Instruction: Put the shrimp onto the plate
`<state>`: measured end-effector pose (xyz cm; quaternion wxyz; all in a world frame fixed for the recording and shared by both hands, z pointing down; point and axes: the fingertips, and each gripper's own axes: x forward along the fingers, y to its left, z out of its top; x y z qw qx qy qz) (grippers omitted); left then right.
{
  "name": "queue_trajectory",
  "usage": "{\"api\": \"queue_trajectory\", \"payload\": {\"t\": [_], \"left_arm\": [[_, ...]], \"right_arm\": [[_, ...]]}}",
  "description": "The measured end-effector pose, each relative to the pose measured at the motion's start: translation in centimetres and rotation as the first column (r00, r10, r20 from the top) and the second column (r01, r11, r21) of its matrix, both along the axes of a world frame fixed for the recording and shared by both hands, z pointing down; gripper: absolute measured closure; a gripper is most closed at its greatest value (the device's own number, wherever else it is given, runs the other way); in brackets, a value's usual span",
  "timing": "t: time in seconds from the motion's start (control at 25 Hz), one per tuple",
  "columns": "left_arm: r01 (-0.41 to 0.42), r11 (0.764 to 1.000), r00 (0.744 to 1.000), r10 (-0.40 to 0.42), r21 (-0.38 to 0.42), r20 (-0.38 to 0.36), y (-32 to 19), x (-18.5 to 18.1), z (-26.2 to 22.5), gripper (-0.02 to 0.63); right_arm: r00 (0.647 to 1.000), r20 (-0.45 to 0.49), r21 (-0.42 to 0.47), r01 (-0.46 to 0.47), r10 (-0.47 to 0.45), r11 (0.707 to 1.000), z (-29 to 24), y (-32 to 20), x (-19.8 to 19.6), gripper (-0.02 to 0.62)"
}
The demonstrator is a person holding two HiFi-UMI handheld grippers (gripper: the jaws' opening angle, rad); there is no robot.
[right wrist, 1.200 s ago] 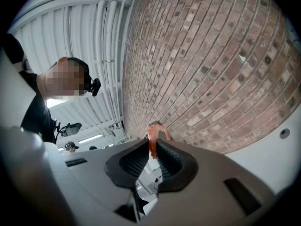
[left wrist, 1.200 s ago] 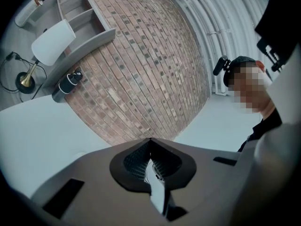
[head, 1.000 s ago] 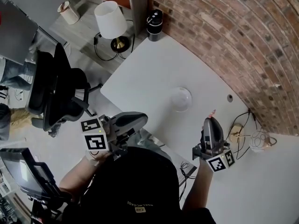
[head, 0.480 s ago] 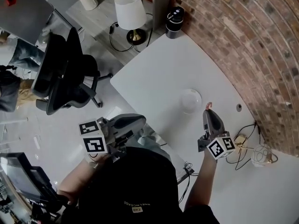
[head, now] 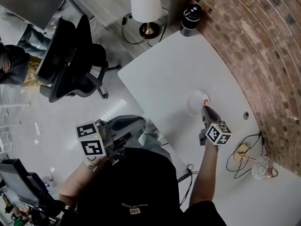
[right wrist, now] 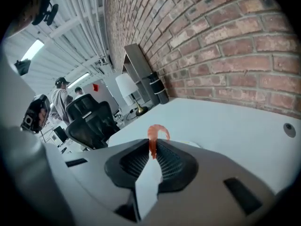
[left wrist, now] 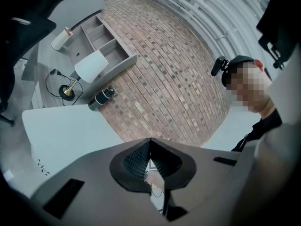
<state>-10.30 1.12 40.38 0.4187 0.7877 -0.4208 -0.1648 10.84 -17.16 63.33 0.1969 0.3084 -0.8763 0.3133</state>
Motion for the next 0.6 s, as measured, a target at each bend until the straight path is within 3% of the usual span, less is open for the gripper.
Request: {"api": "queue_trajectory", "payload": {"t": [0.24,0.6], "left_arm": [[0.053,0.997,0.999,-0.053,-0.048,0.004,0.6,-0.1,0.8,0.603],[0.082,0.991,0.997,-0.082,-0.11,-0.002,0.9,0.3,1.9,0.603]], "right_arm": [[0.992,-0.123,-0.07,0.026,-0.034,0.997,4.9,-0.3,-0.1,0.546],[0.975,-0.21,-0.138,0.044,-0.073,0.989,9.3,-0.7,-0.6,0.546]]}}
